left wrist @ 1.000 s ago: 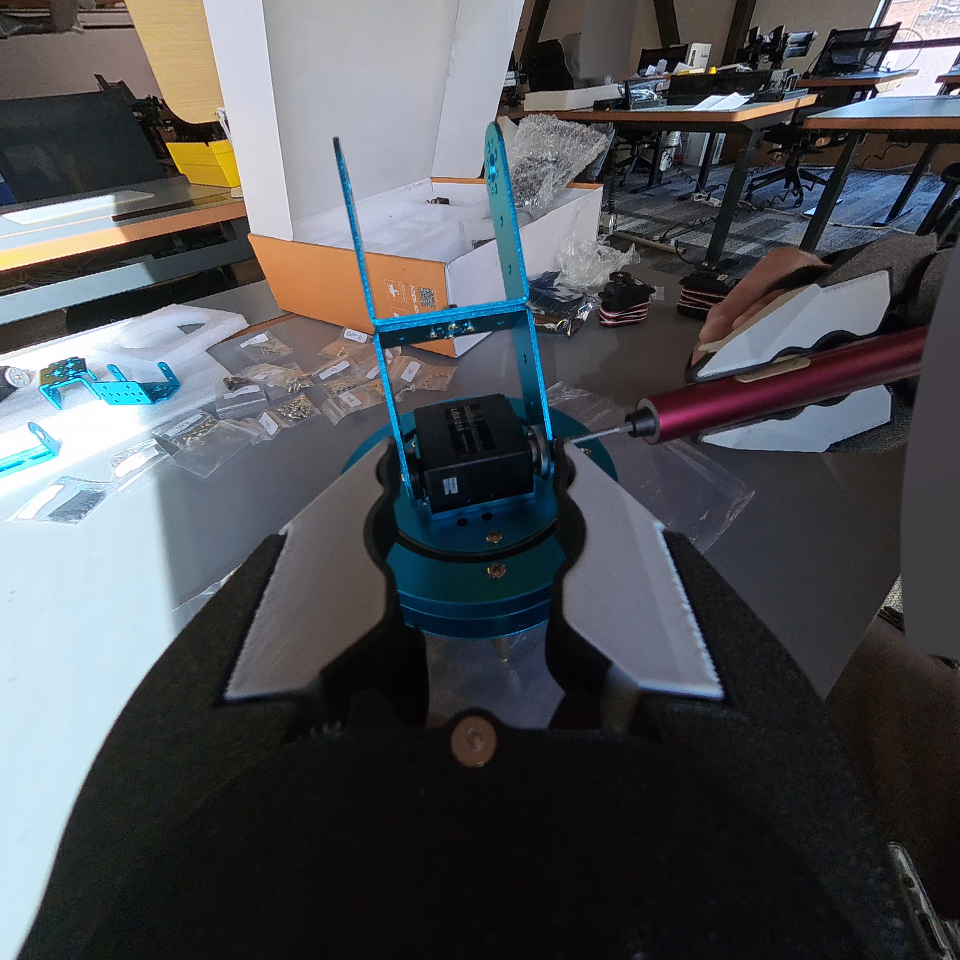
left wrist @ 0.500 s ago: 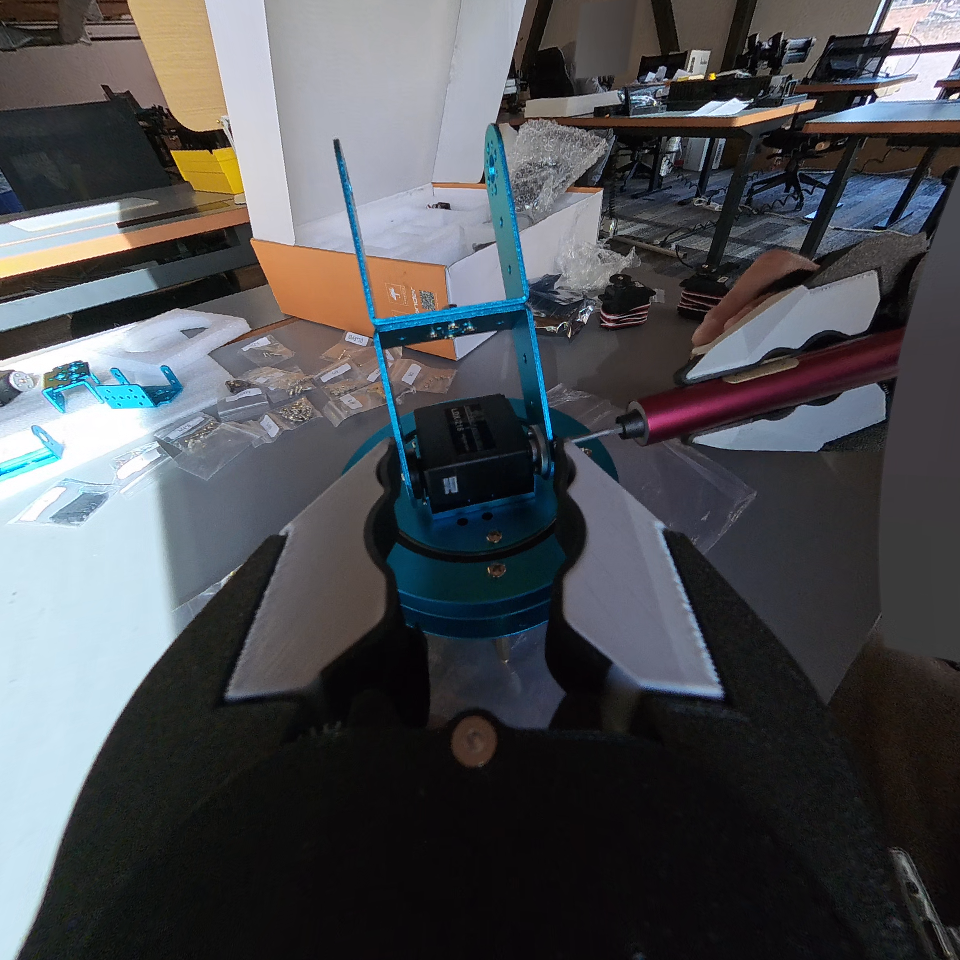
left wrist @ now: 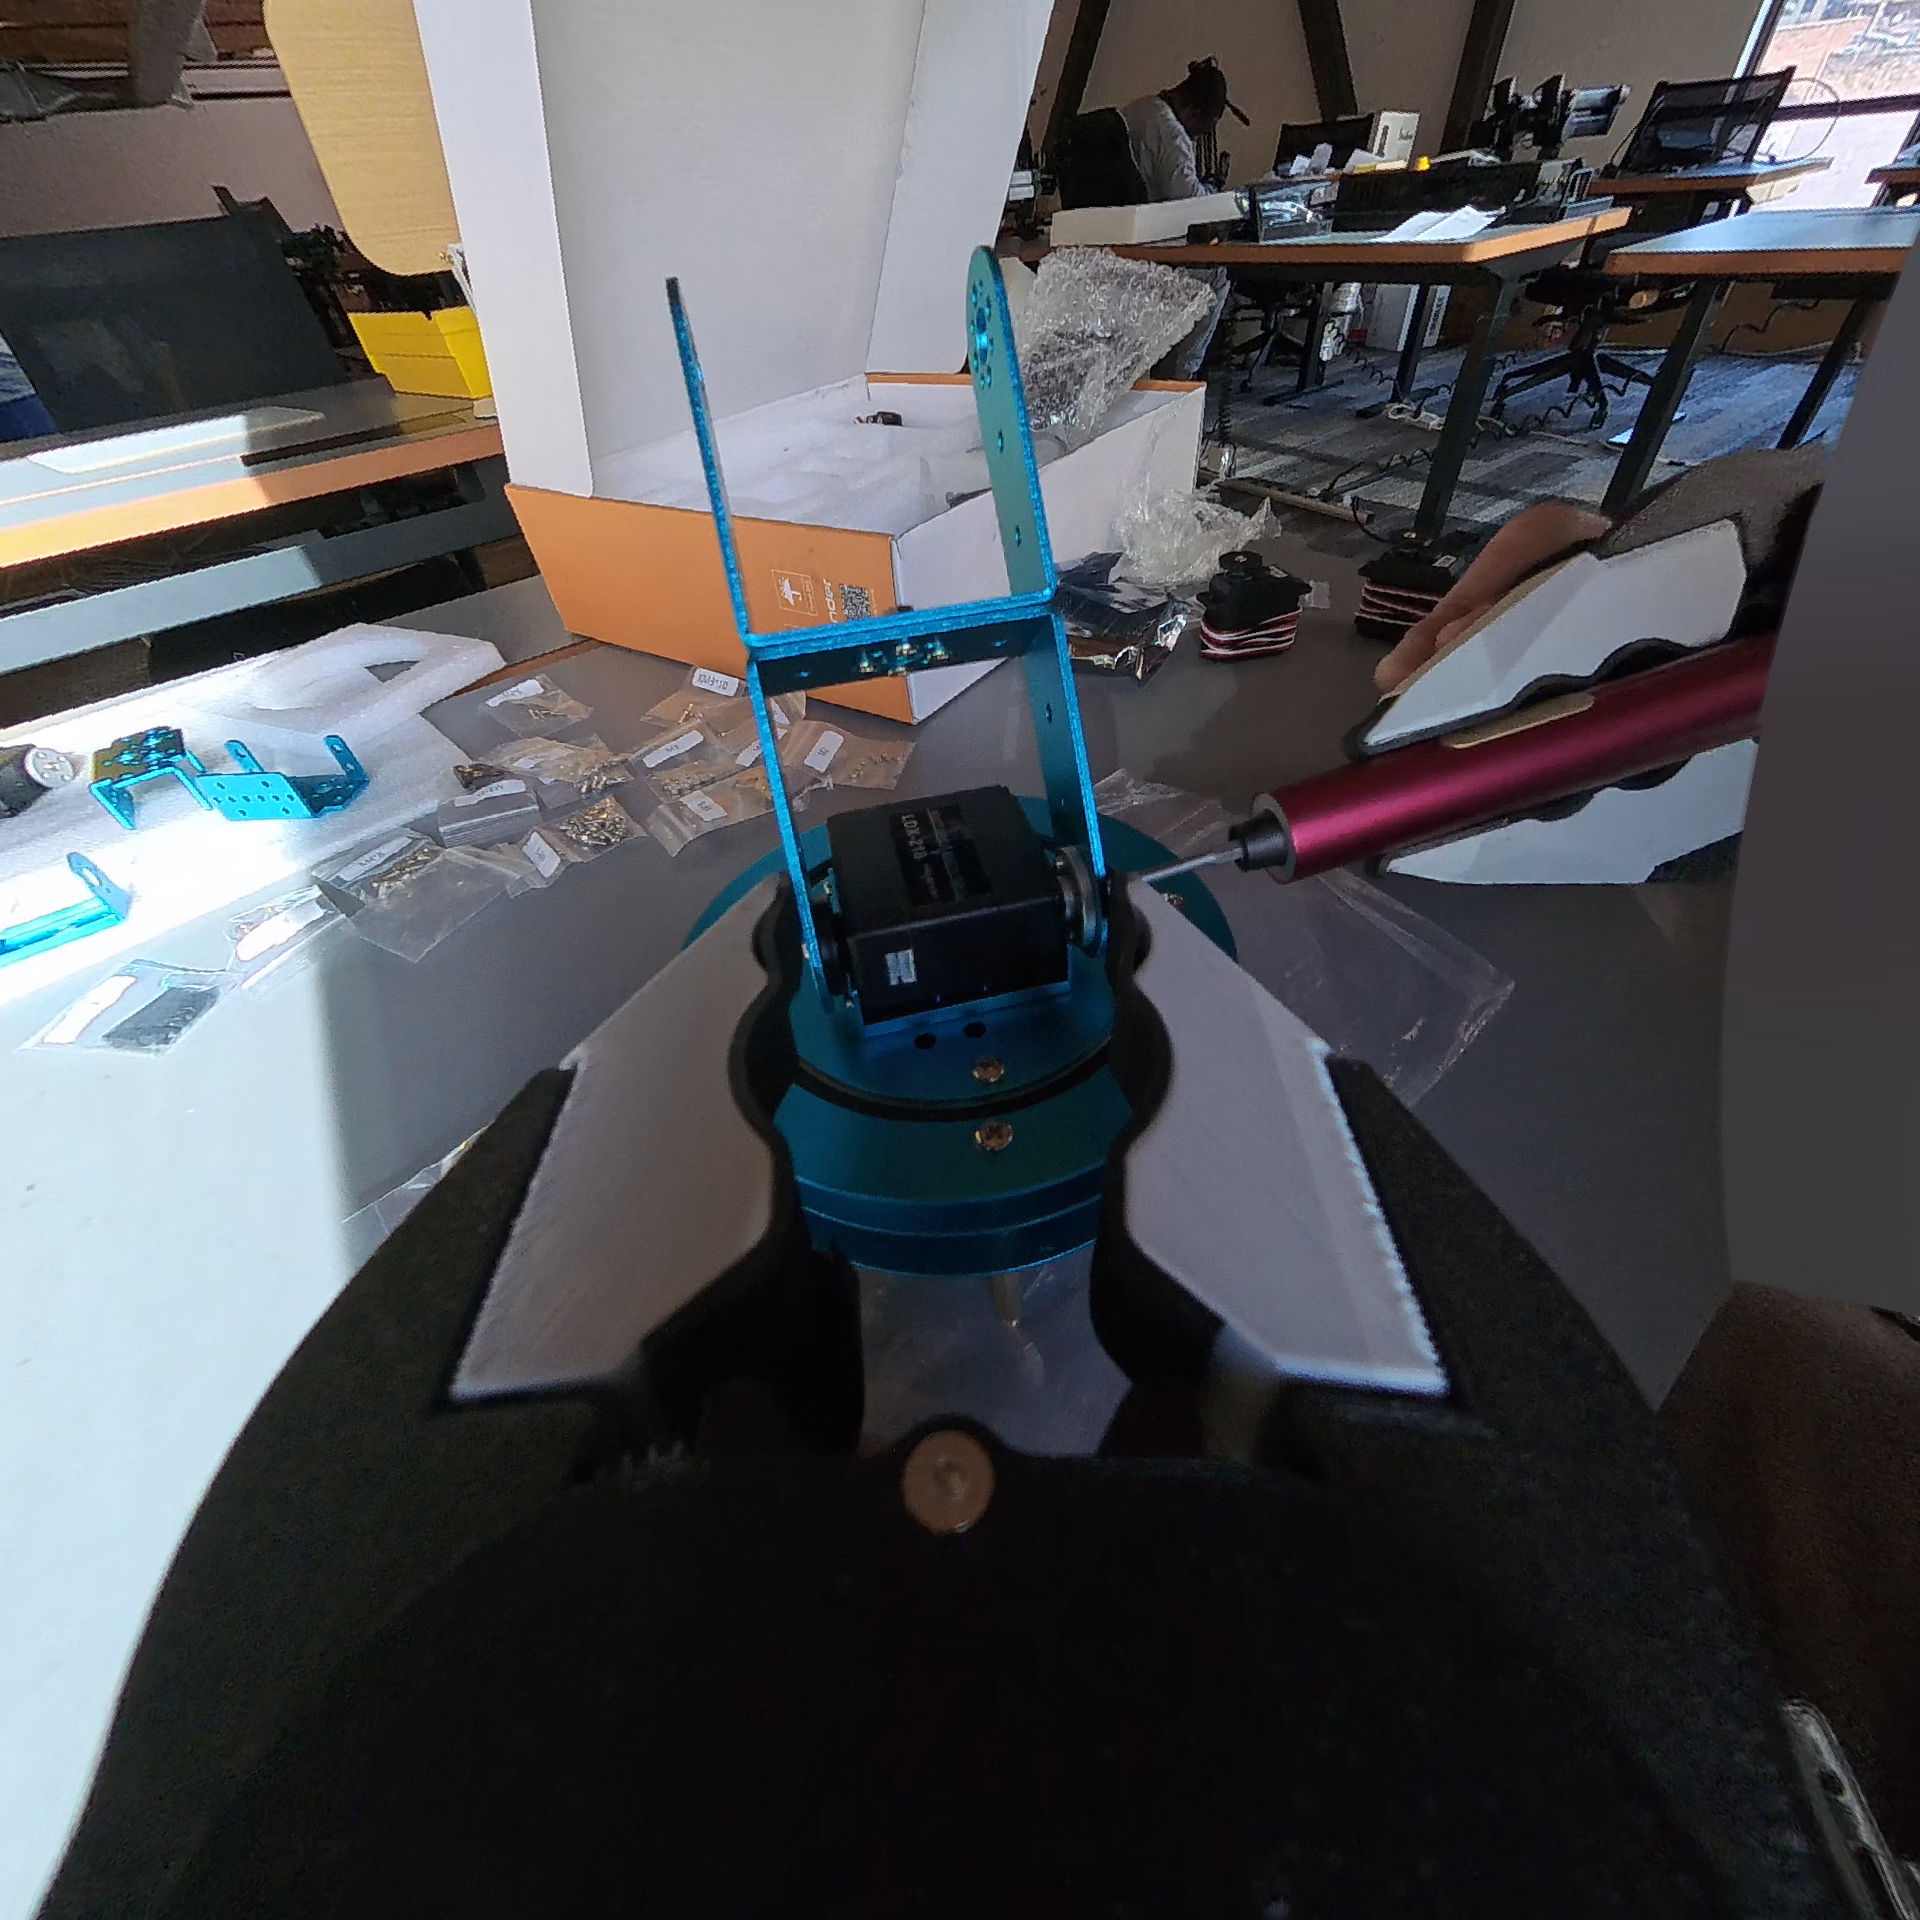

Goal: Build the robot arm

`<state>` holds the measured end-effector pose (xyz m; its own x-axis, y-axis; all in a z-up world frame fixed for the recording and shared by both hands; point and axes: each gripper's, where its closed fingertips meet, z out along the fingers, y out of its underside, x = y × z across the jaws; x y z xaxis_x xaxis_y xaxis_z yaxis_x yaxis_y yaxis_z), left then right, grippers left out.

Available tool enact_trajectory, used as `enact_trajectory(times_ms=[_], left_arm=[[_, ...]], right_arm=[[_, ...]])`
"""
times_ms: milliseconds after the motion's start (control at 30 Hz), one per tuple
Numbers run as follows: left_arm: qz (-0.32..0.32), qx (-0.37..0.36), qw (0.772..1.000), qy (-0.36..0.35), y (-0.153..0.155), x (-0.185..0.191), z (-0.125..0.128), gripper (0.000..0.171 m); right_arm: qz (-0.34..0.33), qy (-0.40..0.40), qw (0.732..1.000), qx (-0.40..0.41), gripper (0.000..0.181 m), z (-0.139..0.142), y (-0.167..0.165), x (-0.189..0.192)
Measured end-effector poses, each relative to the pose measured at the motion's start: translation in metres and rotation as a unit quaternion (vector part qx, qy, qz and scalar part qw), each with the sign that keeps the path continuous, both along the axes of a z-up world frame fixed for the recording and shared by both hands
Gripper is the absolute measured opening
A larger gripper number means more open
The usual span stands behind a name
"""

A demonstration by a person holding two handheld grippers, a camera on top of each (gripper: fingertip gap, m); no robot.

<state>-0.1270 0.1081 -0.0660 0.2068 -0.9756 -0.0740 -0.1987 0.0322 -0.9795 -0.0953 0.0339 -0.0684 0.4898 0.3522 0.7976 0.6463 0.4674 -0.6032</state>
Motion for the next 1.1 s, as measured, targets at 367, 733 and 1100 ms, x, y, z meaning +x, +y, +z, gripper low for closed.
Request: enact_trajectory(times_ms=[367,733,1100], left_arm=[[0.003,0.0,1.0,-0.003,0.0,0.0,0.0,0.06],[0.004,0.0,1.0,-0.004,0.0,0.0,0.0,0.059],[0.034,0.113,0.993,0.005,-0.001,-0.009,0.019,0.067]], right_arm=[[0.0,-0.004,1.0,0.003,0.022,-0.001,0.0,0.001],[0.006,-0.029,0.999,0.026,0.021,-0.003,0.001,0.003],[0.002,-0.023,1.0,0.019,0.022,-0.003,0.003,0.004]])
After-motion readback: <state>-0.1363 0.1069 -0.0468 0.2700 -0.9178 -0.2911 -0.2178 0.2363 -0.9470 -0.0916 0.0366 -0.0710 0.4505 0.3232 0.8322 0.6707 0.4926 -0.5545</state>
